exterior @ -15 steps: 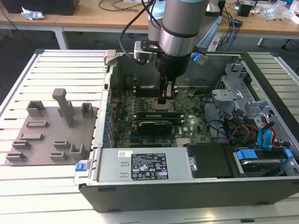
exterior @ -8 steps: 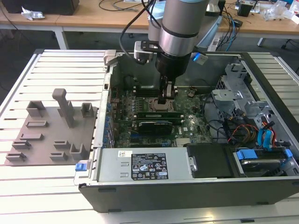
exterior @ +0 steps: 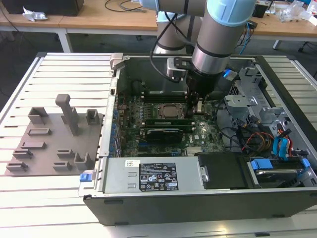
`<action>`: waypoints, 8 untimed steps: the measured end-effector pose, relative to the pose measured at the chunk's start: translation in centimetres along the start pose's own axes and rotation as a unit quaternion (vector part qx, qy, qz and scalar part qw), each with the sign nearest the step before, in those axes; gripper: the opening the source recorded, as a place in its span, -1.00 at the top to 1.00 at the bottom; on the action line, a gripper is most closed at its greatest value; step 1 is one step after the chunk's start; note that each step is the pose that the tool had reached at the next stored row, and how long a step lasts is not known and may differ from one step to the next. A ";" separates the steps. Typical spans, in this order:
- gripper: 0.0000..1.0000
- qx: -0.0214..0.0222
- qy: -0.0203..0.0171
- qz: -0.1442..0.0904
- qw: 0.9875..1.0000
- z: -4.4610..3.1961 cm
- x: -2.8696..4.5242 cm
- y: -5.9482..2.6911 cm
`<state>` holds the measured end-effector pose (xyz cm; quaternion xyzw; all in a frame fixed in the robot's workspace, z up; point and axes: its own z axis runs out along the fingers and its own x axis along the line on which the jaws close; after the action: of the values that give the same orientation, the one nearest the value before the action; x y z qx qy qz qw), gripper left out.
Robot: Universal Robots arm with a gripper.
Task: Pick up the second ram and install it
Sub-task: 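Press down the second ram until it locks into place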
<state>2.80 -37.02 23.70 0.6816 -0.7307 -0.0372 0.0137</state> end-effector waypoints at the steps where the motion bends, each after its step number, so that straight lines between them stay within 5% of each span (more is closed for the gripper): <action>1: 0.80 0.000 0.000 0.000 1.000 0.38 0.06 -0.07; 8: 0.80 0.000 0.000 -0.001 1.000 0.83 0.09 -0.12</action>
<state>2.85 -37.09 22.87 0.6820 -0.7303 -0.0373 0.0138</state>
